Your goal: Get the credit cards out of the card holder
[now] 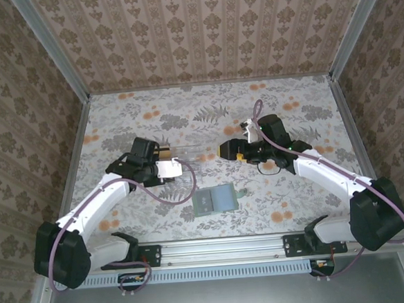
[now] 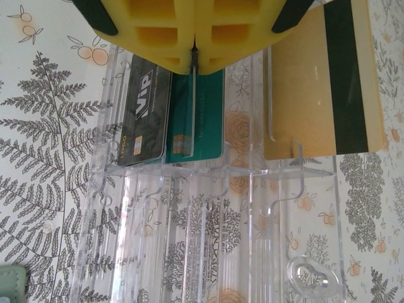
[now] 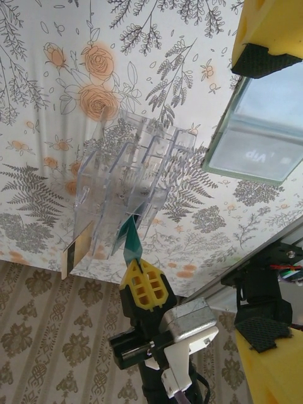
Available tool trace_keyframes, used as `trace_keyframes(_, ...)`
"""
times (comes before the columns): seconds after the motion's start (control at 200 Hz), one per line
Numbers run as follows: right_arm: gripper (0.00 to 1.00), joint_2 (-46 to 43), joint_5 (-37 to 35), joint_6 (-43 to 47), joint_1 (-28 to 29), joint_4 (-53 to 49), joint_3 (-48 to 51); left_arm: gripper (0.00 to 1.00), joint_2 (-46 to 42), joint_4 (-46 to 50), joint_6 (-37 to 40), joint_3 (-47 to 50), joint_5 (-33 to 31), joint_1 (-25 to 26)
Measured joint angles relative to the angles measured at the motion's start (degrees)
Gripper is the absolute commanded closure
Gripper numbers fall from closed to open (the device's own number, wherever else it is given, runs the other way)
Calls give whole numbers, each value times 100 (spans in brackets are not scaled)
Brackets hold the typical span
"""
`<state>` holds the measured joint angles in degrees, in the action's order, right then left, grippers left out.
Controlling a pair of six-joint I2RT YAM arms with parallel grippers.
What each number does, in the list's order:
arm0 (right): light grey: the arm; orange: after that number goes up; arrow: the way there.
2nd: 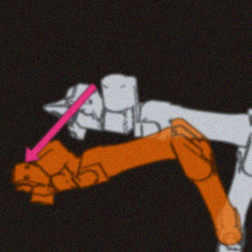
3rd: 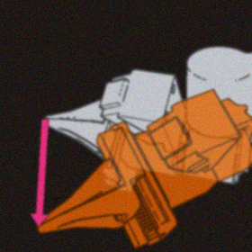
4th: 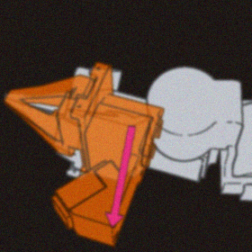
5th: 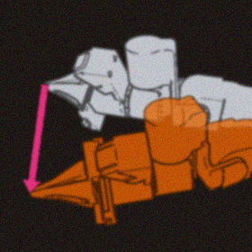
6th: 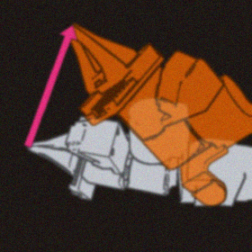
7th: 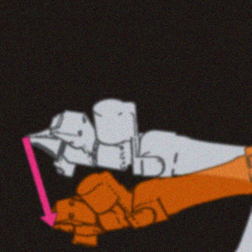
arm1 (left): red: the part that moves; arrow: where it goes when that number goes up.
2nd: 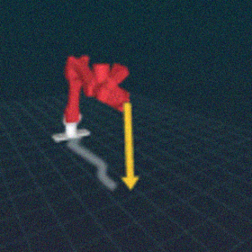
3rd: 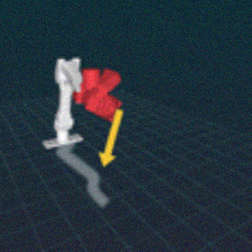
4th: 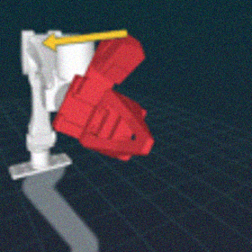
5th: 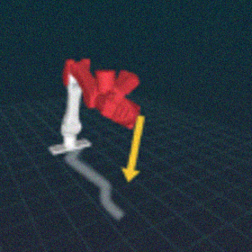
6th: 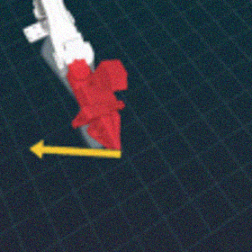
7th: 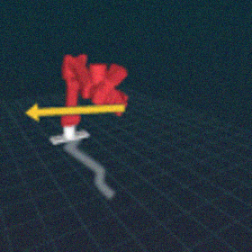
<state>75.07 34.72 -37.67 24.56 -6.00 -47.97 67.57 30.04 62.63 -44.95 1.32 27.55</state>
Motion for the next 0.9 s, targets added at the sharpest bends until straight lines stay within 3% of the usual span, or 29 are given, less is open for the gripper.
trace_keyframes(0.365,0,98,35,0,-4,17,0,100,256,-280,-2,72,33,-66)
trace_keyframes(0.505,0,129,42,-2,-9,39,0,94,299,-365,-2,74,35,-66)
trace_keyframes(0.685,0,184,66,-20,-15,157,0,78,337,-437,7,74,35,-149)
trace_keyframes(0.895,0,184,90,-24,-20,208,0,78,411,-549,-2,74,24,-282)
